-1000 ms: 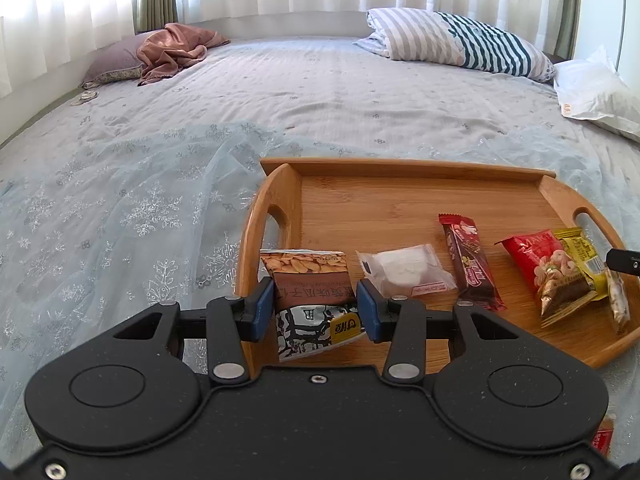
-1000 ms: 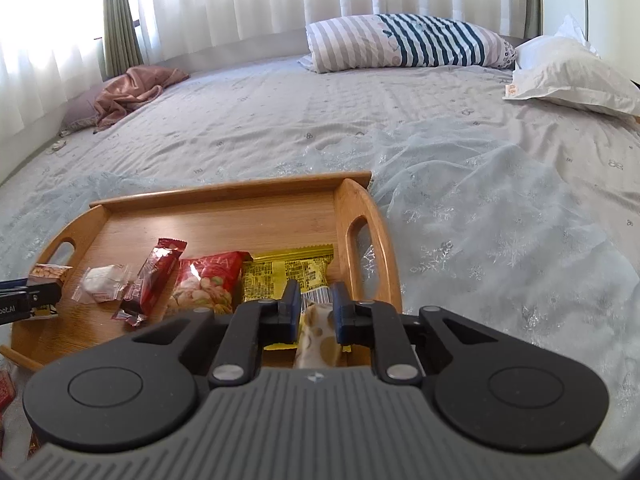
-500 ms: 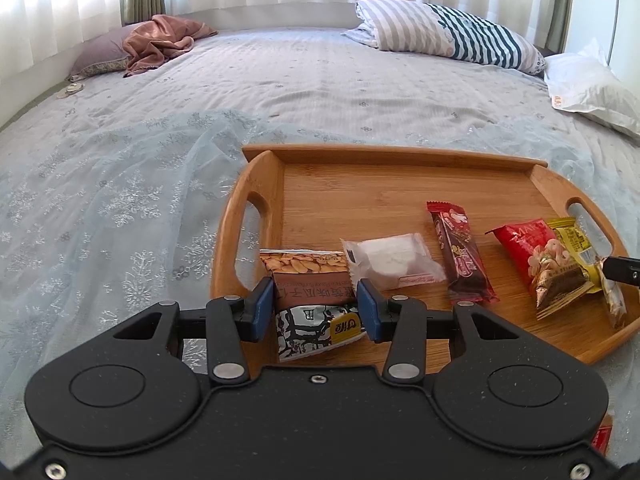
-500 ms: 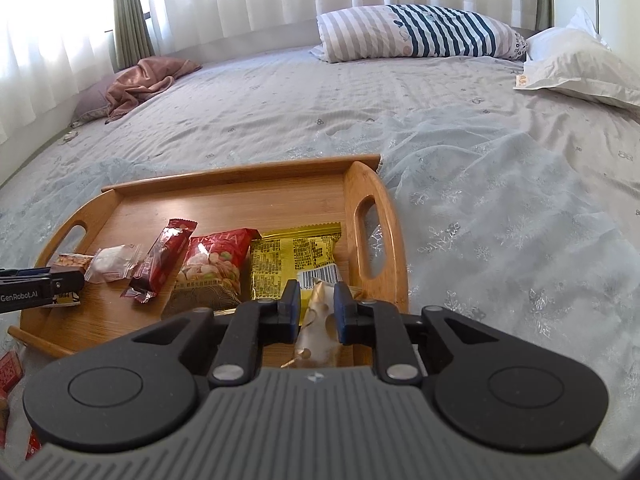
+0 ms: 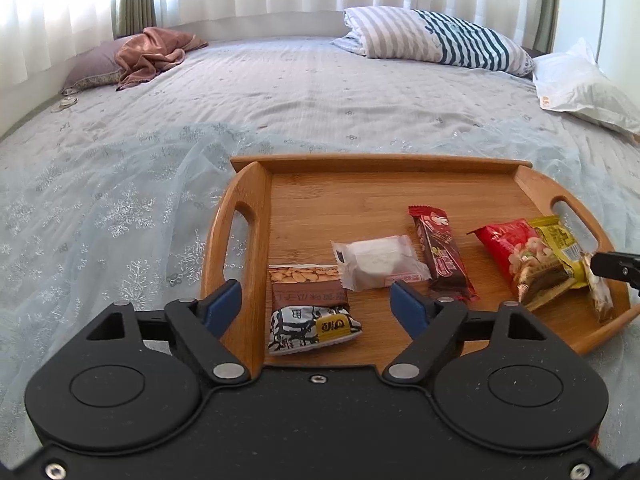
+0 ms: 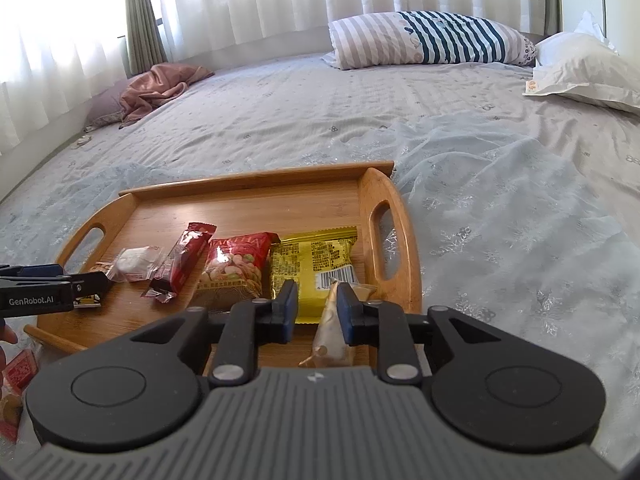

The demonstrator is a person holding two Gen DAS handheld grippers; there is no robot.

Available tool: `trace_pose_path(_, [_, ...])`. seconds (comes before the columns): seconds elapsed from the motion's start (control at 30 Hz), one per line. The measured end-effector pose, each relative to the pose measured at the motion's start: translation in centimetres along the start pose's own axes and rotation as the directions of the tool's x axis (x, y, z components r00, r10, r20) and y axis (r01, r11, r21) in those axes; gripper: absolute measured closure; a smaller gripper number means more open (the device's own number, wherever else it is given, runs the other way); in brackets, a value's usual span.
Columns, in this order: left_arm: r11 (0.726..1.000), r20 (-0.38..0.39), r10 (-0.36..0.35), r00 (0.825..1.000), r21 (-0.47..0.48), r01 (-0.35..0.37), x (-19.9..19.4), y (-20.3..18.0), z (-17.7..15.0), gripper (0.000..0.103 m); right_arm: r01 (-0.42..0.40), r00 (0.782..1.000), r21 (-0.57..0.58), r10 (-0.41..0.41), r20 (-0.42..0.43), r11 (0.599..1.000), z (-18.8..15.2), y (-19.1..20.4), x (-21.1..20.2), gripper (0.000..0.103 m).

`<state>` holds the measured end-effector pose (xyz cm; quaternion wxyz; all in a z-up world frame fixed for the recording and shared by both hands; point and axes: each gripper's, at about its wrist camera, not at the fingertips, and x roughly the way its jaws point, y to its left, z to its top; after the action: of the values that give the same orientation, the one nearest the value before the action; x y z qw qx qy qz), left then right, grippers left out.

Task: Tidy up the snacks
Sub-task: 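Carry both packets over the tray and lower them onto it, then open both tools and move them back toward the snacks beside the tray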

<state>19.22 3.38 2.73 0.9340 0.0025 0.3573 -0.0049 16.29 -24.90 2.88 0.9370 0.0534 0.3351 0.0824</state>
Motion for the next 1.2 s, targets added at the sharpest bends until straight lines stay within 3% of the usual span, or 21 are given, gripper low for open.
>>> trace_pose_path(0.57, [0.997,0.018,-0.041,0.999,0.061,0.040,-6.3,-2.1,-2.7,0.011,-0.042,0.998,-0.048,0.044,0.038,0.998,-2.4,2.0,-4.1,0.039])
trace_pose_path(0.93, [0.996,0.022,-0.084,0.996,0.011,0.084,-10.9,-1.9,-4.8,0.009,-0.067,0.997,-0.055,0.070,0.042,0.996,-4.5,2.3,-6.0,0.035])
trace_pose_path(1.2, [0.996,0.002,-0.086,0.996,0.007,0.086,-11.8,-2.5,-7.3,0.008,-0.078,0.997,-0.053,0.079,0.018,0.996,-6.5,2.7,-6.5,0.034])
